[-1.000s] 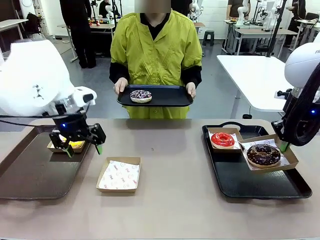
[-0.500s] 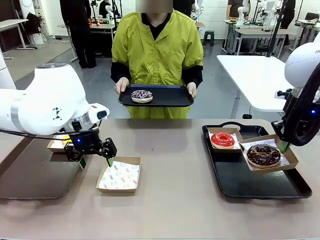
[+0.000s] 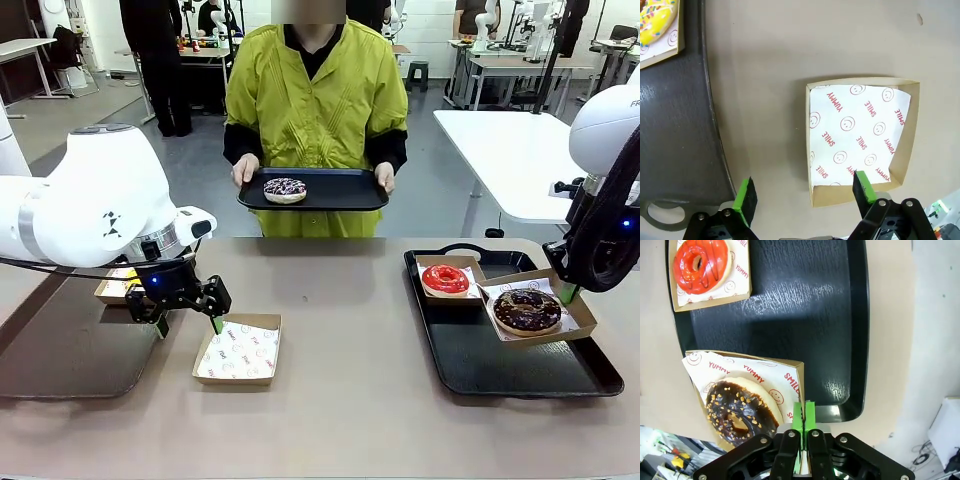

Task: Individually package the donuts and arrange them on the tray.
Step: Place the picked Paper togo box on the Handle tray while simultaneously picking up another Paper togo box from the table with the other hand.

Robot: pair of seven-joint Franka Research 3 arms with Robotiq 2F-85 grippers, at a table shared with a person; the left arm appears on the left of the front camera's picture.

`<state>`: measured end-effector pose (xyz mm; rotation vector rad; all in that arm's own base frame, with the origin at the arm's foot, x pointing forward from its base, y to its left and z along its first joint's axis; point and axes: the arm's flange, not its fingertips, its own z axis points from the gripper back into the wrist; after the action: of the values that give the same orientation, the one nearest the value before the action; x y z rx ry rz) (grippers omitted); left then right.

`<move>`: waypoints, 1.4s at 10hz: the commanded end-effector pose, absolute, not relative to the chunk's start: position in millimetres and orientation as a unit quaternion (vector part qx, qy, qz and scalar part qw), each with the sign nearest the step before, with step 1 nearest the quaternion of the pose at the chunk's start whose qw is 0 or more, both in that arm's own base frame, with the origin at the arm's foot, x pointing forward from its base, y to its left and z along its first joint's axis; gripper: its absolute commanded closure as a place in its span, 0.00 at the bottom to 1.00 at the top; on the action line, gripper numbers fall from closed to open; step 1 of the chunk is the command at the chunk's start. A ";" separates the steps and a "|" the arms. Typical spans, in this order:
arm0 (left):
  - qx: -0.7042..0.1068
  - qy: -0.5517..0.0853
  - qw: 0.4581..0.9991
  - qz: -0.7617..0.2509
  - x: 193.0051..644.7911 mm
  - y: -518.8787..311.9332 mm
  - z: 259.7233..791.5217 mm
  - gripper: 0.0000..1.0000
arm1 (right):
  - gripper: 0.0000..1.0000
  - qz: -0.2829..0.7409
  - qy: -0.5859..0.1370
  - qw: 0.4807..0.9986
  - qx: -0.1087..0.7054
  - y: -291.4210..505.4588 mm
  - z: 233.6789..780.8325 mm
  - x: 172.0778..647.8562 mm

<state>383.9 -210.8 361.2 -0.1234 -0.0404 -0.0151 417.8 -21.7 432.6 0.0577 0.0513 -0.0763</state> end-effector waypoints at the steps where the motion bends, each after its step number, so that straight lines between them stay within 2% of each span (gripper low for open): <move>1: -0.057 -0.020 0.998 -0.009 381.2 -210.8 364.9 0.00 | 0.99 -0.039 0.027 0.998 0.029 -22.2 433.7 415.9; 7: -0.032 -0.024 0.999 -0.009 390.0 -231.4 345.6 0.00 | 0.99 -0.065 0.030 0.997 0.025 -33.9 386.6 428.4; 14: -0.025 -0.008 1.000 -0.003 407.4 -237.5 324.0 0.00 | 0.99 -0.064 0.046 0.996 0.027 -33.2 360.3 445.9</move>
<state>401.0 -229.4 327.1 -0.0728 0.0015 -0.0333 439.2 -34.1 361.5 0.0490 0.0928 -0.1128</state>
